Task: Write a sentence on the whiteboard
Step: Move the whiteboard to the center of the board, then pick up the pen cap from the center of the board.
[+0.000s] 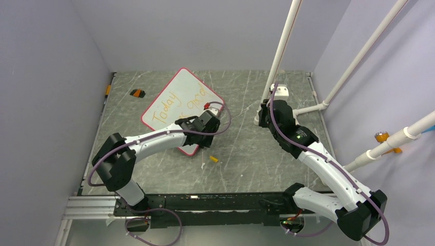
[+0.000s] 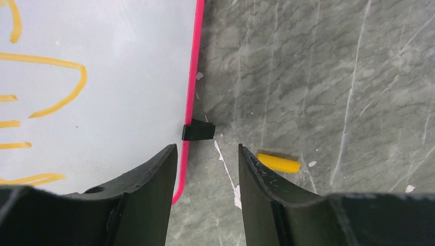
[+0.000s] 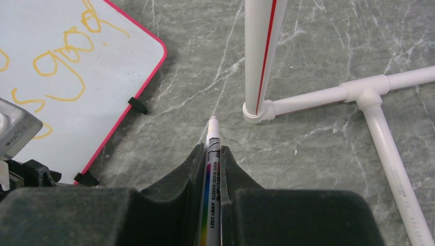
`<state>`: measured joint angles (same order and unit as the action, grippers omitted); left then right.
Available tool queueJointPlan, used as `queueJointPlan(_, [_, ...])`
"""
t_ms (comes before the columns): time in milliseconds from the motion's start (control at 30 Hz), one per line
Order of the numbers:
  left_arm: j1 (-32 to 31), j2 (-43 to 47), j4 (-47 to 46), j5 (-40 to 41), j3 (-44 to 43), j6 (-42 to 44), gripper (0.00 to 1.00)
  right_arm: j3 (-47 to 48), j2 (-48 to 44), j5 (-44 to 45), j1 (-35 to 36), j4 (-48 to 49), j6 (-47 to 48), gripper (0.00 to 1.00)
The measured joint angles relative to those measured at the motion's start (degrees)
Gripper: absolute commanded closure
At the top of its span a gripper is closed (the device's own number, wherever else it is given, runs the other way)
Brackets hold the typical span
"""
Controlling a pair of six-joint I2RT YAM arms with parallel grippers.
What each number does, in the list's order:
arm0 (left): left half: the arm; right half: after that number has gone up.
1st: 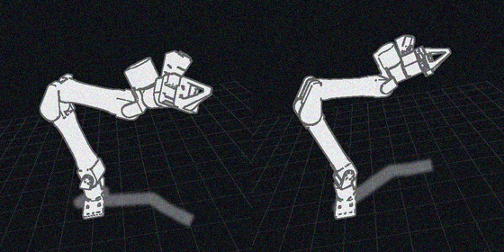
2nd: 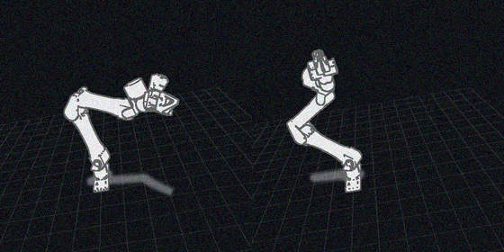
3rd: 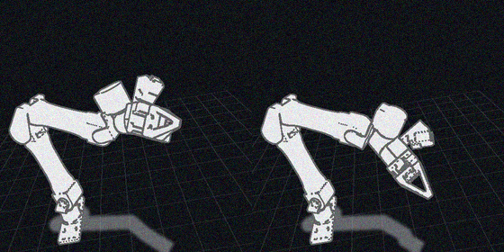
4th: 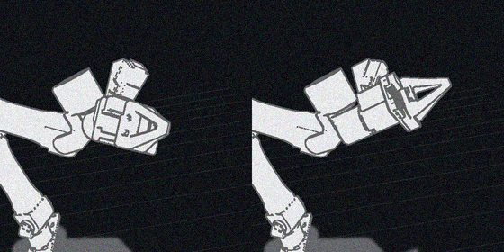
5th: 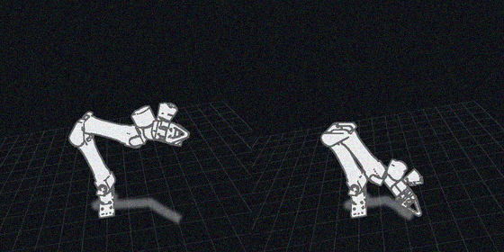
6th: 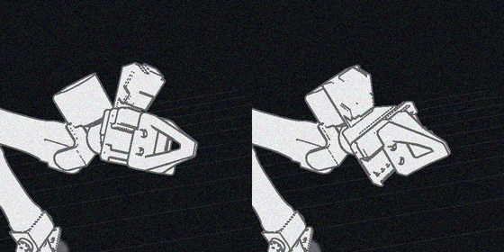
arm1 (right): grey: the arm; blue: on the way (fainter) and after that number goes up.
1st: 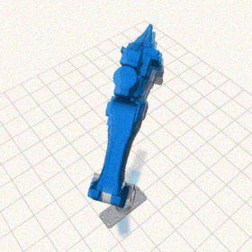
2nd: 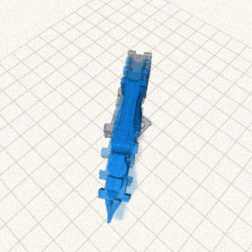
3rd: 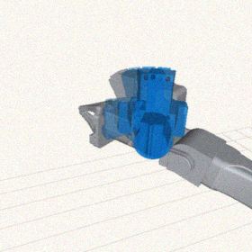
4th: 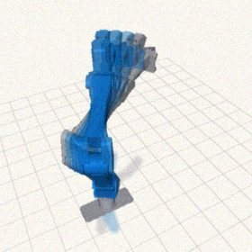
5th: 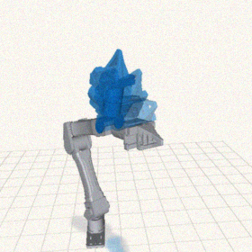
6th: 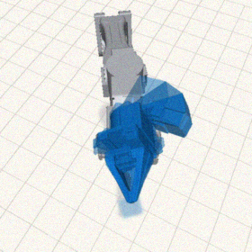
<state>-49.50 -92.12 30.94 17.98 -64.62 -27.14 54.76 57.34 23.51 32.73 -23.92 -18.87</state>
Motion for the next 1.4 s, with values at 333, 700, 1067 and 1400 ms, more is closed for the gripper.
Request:
queueJointPlan(333, [-3.1,1.7,3.2,-3.6,-1.7,13.2,0.44,0.0,-0.5,0.0,0.0,0.0,0.0,1.00])
queueJointPlan(700, [-5.1,4.3,8.3,-10.0,-5.3,34.5,0.48,0.0,-0.9,0.0,0.0,-0.1,0.0,1.00])
queueJointPlan(1067, [-7.6,3.7,8.7,-18.0,-4.2,52.6,0.47,0.2,-3.2,0.0,0.0,-0.2,0.0,1.00])
queueJointPlan(1400, [-7.7,5.3,6.0,-27.5,0.3,68.6,0.48,0.2,-3.5,-0.3,0.0,-0.3,0.0,1.00])
